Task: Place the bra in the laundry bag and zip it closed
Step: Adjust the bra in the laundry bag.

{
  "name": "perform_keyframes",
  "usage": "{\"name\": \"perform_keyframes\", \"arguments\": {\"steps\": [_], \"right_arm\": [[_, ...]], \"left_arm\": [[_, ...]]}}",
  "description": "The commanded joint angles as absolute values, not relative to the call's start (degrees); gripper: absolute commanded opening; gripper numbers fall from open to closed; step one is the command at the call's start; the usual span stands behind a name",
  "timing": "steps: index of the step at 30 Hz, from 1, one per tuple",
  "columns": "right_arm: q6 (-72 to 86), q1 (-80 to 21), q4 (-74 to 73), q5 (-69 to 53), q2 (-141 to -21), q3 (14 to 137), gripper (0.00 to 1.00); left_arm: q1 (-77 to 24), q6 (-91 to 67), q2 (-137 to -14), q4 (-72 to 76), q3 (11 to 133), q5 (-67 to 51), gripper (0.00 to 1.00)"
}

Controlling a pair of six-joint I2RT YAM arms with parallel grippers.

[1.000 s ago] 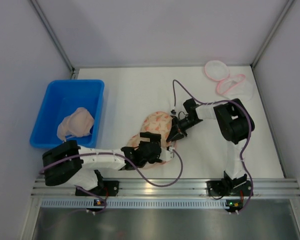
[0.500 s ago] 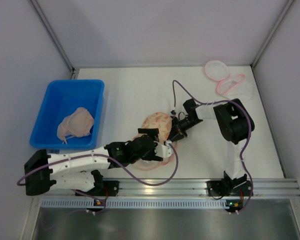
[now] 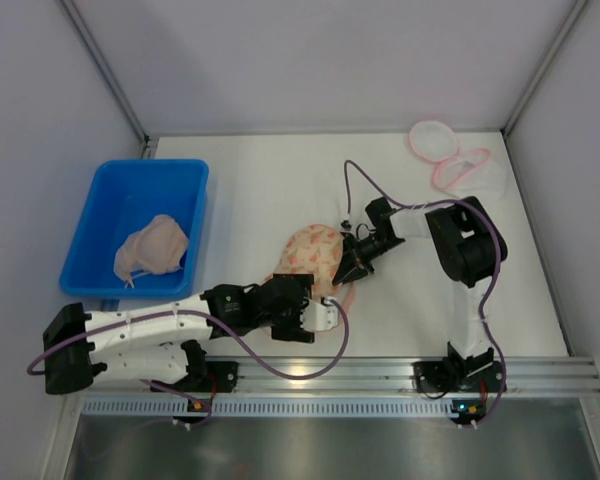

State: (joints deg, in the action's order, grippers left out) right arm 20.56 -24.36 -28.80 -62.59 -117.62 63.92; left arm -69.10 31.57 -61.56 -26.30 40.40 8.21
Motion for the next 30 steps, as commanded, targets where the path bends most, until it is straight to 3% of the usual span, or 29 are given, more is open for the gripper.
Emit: {"name": "perform_keyframes", "arguments": {"steps": [1,6,16,23,27,30], "right_arm": [[19.34,-25.4,-29.53,-63.28,-117.95,65.92,0.0],[19.16,-25.4,-29.71,-63.11,-117.95,66.0,0.0],[19.16,-25.49,-29.71,-63.11,-118.04,65.83,0.0],[19.34,-25.4,-29.79,-63.81,-118.3,66.01,0.0],[19.25,-25.49,-29.62,-64.07,-118.3,65.65,0.0],[19.07,-25.49,-29.71,-64.16,-118.65,65.48,0.0]], "left_arm": [[-69.26,29.45,-61.0,-27.68,42.54,11.86,0.98],[-69.61,30.5,-52.65,-28.21,41.92,5.28,0.98],[-74.44,26.55,-64.31,-27.6,46.4,2.72,0.98],[-76.9,27.07,-73.55,-20.23,44.48,14.75,0.98],[-77.08,31.01,-79.09,-14.52,41.23,29.75,0.98],[-76.99,34.35,-79.28,-9.15,39.29,32.34,0.98]]}}
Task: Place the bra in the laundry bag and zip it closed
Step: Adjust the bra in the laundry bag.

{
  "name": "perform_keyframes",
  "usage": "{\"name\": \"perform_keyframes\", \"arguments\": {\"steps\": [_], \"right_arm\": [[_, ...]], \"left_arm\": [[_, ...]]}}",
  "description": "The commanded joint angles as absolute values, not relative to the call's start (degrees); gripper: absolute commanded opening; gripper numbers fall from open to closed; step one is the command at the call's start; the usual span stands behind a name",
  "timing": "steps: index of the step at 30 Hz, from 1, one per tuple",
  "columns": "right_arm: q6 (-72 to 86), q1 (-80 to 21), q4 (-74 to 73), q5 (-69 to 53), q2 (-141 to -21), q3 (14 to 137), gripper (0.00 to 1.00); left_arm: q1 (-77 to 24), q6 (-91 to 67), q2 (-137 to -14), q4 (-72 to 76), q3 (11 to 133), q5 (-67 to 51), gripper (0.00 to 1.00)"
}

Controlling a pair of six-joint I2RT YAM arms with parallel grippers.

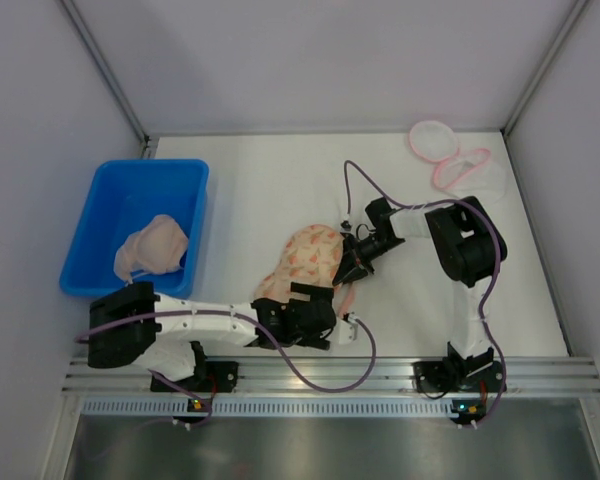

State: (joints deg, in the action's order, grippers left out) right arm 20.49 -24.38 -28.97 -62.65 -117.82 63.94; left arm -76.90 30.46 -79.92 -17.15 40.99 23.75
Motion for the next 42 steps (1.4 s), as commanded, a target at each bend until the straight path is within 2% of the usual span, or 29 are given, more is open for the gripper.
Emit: {"name": "perform_keyframes", "arguments": {"steps": [1,15,22,28,35,41,42], "right_arm": [[18.9,-25.49,-29.88,-64.07,-118.74,65.57,0.0],[17.67,-25.84,-30.85,-64.07,-118.3,65.21,0.0],[17.58,-25.84,-31.11,-63.9,-118.12,65.48,0.0],[18.1,-25.93,-30.85,-64.16,-118.56,65.83,0.0],[18.54,-25.84,-30.5,-64.51,-118.74,65.83,0.0],[19.51,-25.84,-29.62,-64.95,-119.18,65.66,0.0],[19.6,-25.84,-29.45,-65.04,-119.18,65.57,0.0]], "left_arm": [[-76.99,34.8,-77.8,-8.62,38.77,32.08,0.98],[-72.51,42.11,-82.71,5.71,32.86,35.78,0.98],[-74.35,34.63,-72.69,-13.15,41.21,19.7,0.98],[-74.71,33.57,-69.26,-20.82,42.45,8.71,0.98],[-74.88,32.26,-68.91,-26.54,46.39,0.36,0.98],[-75.23,31.73,-72.94,-28.82,54.74,0.26,0.98],[-75.23,31.9,-75.65,-29.44,58.06,0.35,0.96]]}}
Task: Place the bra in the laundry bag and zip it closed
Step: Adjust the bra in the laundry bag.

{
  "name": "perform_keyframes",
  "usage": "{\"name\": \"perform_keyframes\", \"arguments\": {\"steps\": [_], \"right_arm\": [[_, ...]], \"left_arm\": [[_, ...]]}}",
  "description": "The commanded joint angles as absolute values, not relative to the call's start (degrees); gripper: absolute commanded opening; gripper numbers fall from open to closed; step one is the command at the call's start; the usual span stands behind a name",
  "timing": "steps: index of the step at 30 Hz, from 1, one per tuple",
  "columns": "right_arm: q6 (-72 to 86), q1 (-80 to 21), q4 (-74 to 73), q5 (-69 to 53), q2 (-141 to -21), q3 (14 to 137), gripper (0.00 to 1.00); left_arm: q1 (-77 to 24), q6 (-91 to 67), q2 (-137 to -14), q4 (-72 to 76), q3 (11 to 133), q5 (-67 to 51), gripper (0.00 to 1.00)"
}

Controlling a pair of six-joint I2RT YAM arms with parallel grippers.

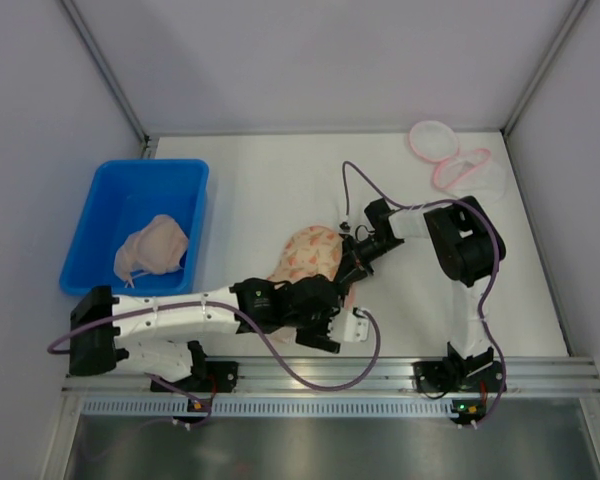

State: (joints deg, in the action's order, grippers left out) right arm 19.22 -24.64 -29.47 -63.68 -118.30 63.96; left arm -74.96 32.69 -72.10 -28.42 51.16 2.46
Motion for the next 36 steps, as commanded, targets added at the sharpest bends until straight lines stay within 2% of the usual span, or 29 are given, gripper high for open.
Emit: {"name": "perform_keyframes", "arguments": {"steps": [1,4,5,7,8,11,12,15,17,18,22,26,31,33,36], "right_arm": [[19.69,-25.84,-29.44,-65.04,-119.09,65.57,0.0],[19.69,-25.84,-29.44,-65.13,-119.0,65.57,0.0],[19.77,-25.75,-29.36,-65.13,-118.66,65.57,0.0],[20.04,-25.66,-29.09,-65.21,-118.48,65.3,0.0],[20.3,-25.58,-28.66,-65.3,-118.48,65.13,0.0],[22.76,-25.49,-25.69,-65.74,-118.3,63.99,0.0],[24.16,-25.4,-24.01,-65.92,-117.87,63.29,0.0],[30.83,-25.22,-16.19,-65.66,-116.63,60.3,0.0],[34.53,-24.88,-13.72,-64.87,-115.76,58.98,0.0],[35.59,-24.7,-11.71,-64.17,-115.49,58.71,0.0],[37.97,-24.52,-11.51,-63.63,-115.57,59.23,0.0],[36.48,-24.52,-13.36,-63.63,-115.84,59.5,0.0],[34.37,-24.52,-15.46,-63.46,-115.84,59.94,0.0],[33.31,-24.52,-16.52,-63.2,-115.75,60.29,0.0],[32.61,-24.61,-17.23,-63.02,-114.96,59.86,0.0]], "left_arm": [[-75.23,31.99,-76.98,-31.36,59.4,0.26,0.84],[-75.32,32.34,-79.8,-32.96,61.52,1.05,0.62],[-75.32,32.95,-78.67,-34.35,61.26,0.53,0.49],[-75.32,33.57,-76.3,-37.51,59.95,-3.31,0.38],[-75.32,33.66,-72.55,-39.53,59.07,-4.91,0.28],[-75.93,32.35,-67.07,-42.09,54.08,-8.79,0.19],[-76.81,31.91,-65.41,-43.32,52.83,-7.31,0.14],[-79.72,31.12,-65.39,-42.29,48.96,-1.69,0.09],[-79.72,31.11,-66.35,-38.95,47.64,7.36,0.01],[-79.72,31.37,-66.88,-37.46,47.98,9.04,0.01],[-79.63,33.65,-72.41,-35.07,53.95,11.07,0.21],[-79.45,41.3,-81.09,-37.61,61.95,8.8,0.37],[-79.19,44.73,-94.02,-46.66,74.16,7.91,0.43],[-78.32,46.05,-97.46,-47.55,74.88,7.99,0.5],[-77.17,48.51,-100.98,-47.81,75.41,10.28,0.52]]}}
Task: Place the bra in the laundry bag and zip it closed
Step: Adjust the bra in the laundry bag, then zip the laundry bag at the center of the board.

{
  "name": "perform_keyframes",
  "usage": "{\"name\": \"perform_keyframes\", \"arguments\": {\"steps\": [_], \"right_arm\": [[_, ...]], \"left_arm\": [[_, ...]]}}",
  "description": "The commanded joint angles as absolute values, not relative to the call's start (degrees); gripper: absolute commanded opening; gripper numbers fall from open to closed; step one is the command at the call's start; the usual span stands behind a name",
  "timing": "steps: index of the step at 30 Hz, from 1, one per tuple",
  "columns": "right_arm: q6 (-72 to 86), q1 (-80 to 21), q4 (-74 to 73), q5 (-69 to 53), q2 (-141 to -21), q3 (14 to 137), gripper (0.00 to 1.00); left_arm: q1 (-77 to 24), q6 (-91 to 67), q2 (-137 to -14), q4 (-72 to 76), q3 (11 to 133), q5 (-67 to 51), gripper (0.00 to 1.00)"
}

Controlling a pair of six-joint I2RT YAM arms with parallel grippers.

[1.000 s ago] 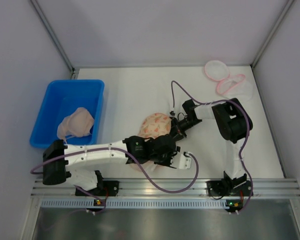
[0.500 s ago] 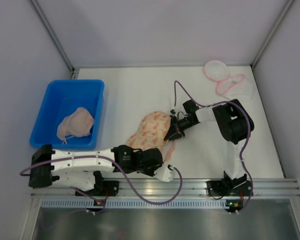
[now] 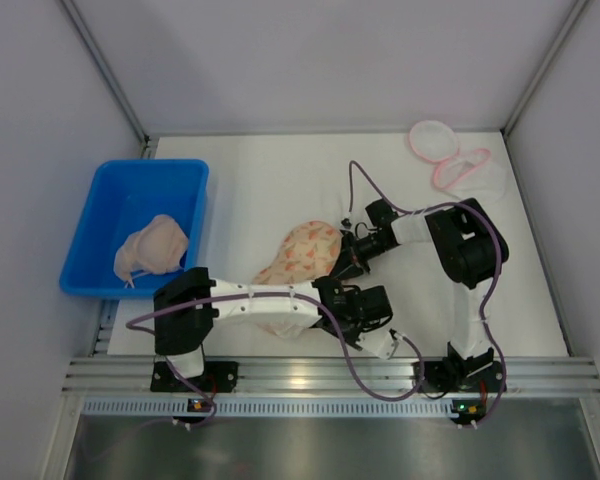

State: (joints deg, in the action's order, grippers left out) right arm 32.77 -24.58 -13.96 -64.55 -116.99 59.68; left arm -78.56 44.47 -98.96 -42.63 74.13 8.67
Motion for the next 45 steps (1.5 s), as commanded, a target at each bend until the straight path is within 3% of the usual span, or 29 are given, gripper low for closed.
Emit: {"name": "perform_keyframes", "arguments": {"steps": [1,8,19,20,31,45], "right_arm": [[32.52,-24.61,-17.23,-63.1,-114.7,59.77,0.0],[32.34,-25.66,-17.31,-64.24,-113.73,59.15,0.0],[30.85,-25.93,-18.9,-64.42,-113.64,59.24,0.0],[30.85,-25.93,-18.9,-64.34,-113.56,59.24,0.0],[29.8,-25.93,-19.77,-63.81,-113.9,60.2,0.0],[27.16,-24.26,-22.41,-60.82,-118.39,66.88,0.0]], "left_arm": [[-76.73,49.82,-102.47,-47.81,75.67,10.28,0.53],[-72.52,52.73,-109.51,-48.51,80.59,13.62,0.57],[-70.31,56.07,-114.25,-48.96,78.84,18.28,0.58],[-70.05,56.25,-114.43,-48.96,79.01,18.28,0.57],[-69.52,56.43,-113.12,-50.61,79.01,17.23,0.0],[-80.15,46.95,-105.65,-58.27,75.06,2.21,0.0]]}}
